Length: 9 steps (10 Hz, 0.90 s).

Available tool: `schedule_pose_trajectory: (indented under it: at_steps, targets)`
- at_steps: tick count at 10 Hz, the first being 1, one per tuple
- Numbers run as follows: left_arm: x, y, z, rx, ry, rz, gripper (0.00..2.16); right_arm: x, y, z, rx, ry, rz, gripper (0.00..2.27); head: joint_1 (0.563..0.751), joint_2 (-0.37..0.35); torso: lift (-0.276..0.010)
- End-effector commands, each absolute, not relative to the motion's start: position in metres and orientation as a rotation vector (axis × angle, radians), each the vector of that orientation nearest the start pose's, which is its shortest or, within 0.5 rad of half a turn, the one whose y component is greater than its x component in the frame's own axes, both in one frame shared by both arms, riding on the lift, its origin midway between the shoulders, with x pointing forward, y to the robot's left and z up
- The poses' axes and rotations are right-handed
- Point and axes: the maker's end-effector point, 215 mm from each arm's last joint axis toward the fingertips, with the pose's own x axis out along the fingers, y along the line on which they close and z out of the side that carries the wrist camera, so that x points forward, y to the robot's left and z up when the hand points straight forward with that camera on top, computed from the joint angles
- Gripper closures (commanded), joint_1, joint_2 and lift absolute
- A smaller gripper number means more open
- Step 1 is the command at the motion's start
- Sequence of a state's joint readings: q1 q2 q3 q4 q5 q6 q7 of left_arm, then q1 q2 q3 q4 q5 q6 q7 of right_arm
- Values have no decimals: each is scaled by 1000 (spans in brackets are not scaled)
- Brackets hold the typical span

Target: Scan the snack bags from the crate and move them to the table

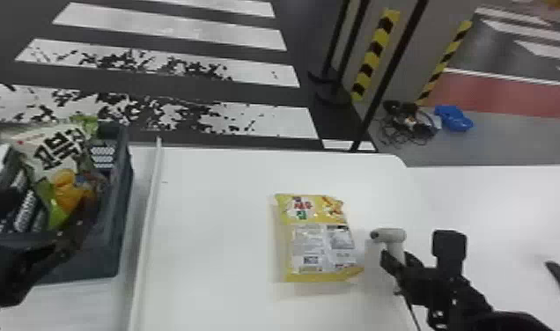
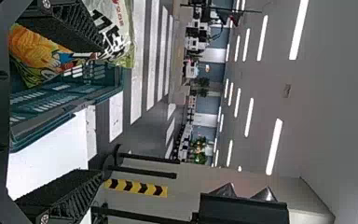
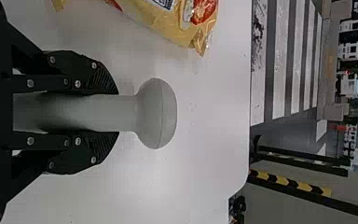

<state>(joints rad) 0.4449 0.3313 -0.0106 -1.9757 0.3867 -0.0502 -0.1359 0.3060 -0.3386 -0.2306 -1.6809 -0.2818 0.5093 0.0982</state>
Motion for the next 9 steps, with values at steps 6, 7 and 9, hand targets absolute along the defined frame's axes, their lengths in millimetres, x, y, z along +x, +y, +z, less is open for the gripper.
schedule_pose_trajectory:
  at_steps: [6, 7, 9]
  targets:
    - [459, 233, -331, -102, 10, -256, 66, 443, -441, -538, -2, 635, -78, -2, 695, -252, -95]
    - [458, 232, -330, -103, 10, -258, 66, 443, -445, -530, -3, 617, -88, -1, 695, -252, -95]
    - [456, 233, -333, -105, 14, -255, 66, 443, -455, -517, -17, 585, -114, 43, 695, -261, -95]
